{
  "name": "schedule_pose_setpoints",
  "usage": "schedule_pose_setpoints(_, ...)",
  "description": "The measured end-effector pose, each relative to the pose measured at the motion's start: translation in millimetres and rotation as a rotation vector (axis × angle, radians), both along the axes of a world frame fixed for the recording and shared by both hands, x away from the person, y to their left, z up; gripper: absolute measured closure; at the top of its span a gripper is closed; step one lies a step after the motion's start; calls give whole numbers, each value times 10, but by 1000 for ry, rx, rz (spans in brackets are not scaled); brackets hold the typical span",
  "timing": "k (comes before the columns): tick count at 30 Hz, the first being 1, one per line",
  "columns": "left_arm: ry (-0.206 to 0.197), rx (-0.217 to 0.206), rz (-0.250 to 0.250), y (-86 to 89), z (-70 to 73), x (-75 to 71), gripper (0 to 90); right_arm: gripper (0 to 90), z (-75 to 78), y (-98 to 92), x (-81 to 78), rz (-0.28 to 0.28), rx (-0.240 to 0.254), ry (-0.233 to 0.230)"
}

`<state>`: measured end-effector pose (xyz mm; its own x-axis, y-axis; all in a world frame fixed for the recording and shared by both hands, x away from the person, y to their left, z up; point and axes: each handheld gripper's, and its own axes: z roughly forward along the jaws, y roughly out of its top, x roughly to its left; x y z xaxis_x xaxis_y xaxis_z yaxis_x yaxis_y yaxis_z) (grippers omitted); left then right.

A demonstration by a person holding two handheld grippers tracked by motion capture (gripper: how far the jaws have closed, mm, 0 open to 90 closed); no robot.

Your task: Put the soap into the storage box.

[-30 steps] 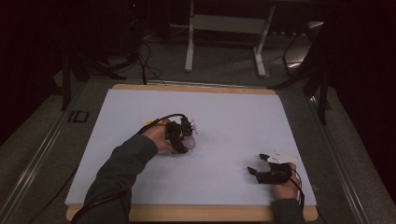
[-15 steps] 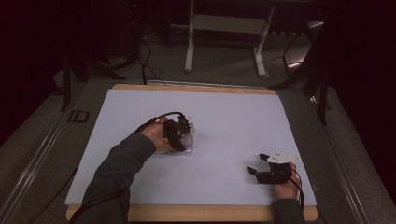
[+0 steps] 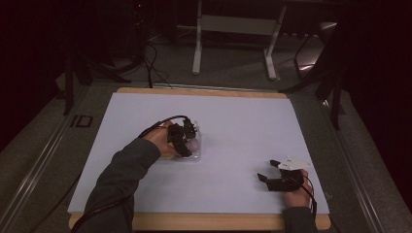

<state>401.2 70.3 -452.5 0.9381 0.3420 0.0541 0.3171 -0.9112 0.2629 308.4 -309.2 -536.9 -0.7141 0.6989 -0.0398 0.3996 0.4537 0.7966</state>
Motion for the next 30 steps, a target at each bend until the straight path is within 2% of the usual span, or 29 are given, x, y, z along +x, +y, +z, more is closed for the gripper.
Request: schedule_pose_setpoints(30,-27,-40,58,201,131,61,499,223,0,3,-2,0,-2,0)
